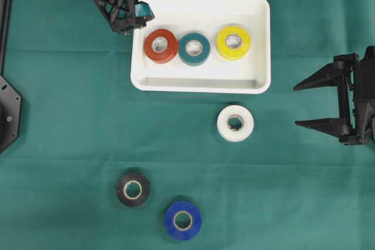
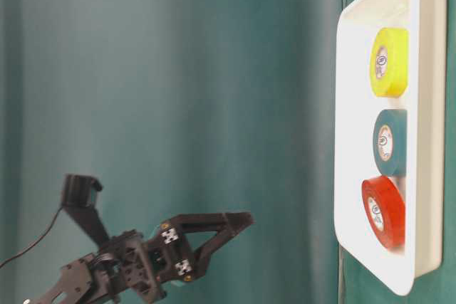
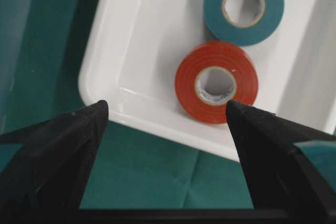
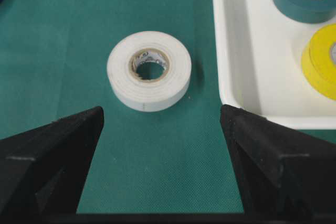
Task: Pick up the tape from a random location and place it into the white case.
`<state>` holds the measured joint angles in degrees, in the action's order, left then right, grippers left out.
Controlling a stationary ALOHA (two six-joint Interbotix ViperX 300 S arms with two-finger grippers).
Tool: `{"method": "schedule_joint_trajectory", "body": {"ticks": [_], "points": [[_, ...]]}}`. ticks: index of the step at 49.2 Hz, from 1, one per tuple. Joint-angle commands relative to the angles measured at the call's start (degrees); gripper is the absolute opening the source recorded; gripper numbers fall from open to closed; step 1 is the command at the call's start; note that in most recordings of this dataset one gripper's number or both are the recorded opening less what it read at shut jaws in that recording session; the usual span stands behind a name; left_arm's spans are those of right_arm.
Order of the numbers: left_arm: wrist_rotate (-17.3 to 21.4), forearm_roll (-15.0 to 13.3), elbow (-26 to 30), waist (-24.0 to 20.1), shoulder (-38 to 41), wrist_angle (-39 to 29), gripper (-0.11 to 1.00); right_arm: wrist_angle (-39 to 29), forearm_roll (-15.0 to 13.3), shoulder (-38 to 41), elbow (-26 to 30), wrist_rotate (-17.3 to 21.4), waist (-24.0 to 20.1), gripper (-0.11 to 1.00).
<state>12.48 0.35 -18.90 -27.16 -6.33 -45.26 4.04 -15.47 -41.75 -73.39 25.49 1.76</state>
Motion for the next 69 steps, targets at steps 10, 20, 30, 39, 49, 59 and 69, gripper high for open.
{"method": "schedule_joint_trajectory", "body": {"ticks": [10,20,30,39,49,59,69], "points": [[-0.2,0.0,-0.4,0.2,-2.3,0.2,1.0,0.4,-0.1,0.2,1.4,0.1,0.0,0.86],[-0.4,-0.2,-3.4,5.0,-4.1,0.8,1.0,0.3,-0.1,0.2,1.4,0.2,0.0,0.86],[-0.6,-0.3,-6.6,11.8,-6.4,3.1,1.0,0.2,-0.1,0.2,1.6,0.2,0.0,0.86],[-0.7,-0.3,-9.0,18.5,-8.6,6.2,1.0,0.2,-0.1,0.2,1.8,0.2,0.0,0.86],[-0.8,-0.4,-11.2,25.8,-10.3,9.8,1.0,0.0,-0.1,0.2,1.9,0.2,0.0,0.86],[-0.9,-0.4,-12.7,27.9,-11.2,10.9,1.0,-0.1,-0.1,0.2,2.0,0.2,0.0,0.86],[-0.8,-0.4,-13.6,27.8,-12.2,12.3,1.0,0.0,-0.1,0.2,2.3,0.2,0.0,0.86]]}}
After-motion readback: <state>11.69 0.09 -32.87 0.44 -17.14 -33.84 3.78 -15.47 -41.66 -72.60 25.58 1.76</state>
